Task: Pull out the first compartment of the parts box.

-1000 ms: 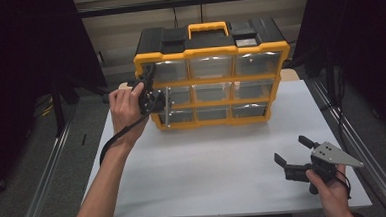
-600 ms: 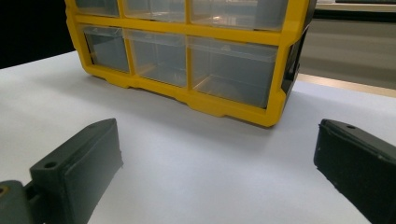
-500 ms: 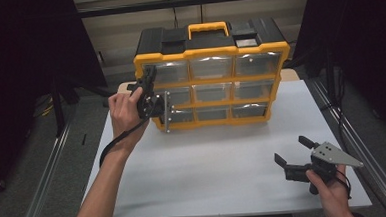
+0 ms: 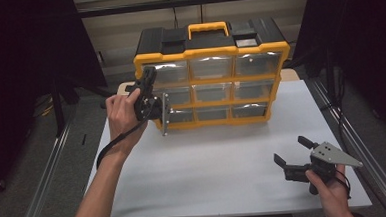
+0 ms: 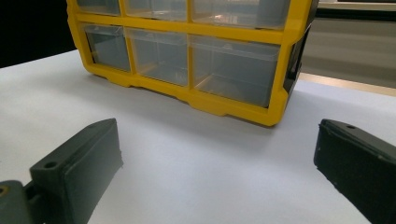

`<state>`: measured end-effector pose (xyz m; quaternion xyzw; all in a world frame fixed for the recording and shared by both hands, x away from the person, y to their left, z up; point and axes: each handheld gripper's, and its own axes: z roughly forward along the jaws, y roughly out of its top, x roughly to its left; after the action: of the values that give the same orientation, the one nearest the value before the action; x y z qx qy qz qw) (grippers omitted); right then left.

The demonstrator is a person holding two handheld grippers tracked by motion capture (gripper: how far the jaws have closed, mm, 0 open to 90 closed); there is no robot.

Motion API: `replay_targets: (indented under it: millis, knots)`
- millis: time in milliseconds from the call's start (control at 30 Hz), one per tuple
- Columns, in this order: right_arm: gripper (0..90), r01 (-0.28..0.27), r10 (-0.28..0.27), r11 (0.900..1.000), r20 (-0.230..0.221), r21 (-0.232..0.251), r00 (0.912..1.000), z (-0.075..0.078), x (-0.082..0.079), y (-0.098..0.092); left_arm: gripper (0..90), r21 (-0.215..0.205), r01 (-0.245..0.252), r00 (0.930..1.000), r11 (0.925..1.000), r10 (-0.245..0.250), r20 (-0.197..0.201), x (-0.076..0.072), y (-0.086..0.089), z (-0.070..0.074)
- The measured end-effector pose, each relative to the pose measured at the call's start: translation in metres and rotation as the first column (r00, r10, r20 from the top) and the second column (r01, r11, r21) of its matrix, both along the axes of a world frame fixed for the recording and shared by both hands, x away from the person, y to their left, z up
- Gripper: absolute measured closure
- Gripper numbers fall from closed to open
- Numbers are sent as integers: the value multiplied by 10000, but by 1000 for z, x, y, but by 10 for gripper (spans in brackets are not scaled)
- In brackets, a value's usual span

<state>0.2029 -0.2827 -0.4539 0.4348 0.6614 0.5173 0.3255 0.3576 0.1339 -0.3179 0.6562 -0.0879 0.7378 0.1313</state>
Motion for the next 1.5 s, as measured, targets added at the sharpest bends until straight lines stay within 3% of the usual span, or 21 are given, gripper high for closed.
replay_targets:
  millis: [233, 267, 433, 633, 767, 1500]
  knots:
    - [6, -52, 52, 10000, -19, -11, 10000, 0, 0, 1, 721, 361, -16, 9999, 9993, 21, -128, 3, -2, 6]
    - [6, -50, 50, 10000, -11, -1, 10000, 0, 0, 1, 718, 250, -79, 9995, 9997, 86, -293, 3, -2, 5]
    - [6, -23, 23, 10000, -35, 23, 10000, 0, 0, 0, 719, 244, -167, 9993, 9996, 175, -330, 5, -1, 5]
    - [5, -82, 82, 10000, 49, -22, 10000, 0, -1, 0, 791, 57, -210, 9990, 9998, 212, -396, 5, 2, 7]
    - [5, -73, 73, 10000, 25, 11, 10000, 0, 0, 0, 797, 260, -213, 9997, 9994, 216, -128, 3, 1, 6]
    - [2, -283, 282, 9996, 78, 58, 9996, 1, -2, 0, 796, 87, 101, 9999, 9999, -101, -56, -9, 4, 4]
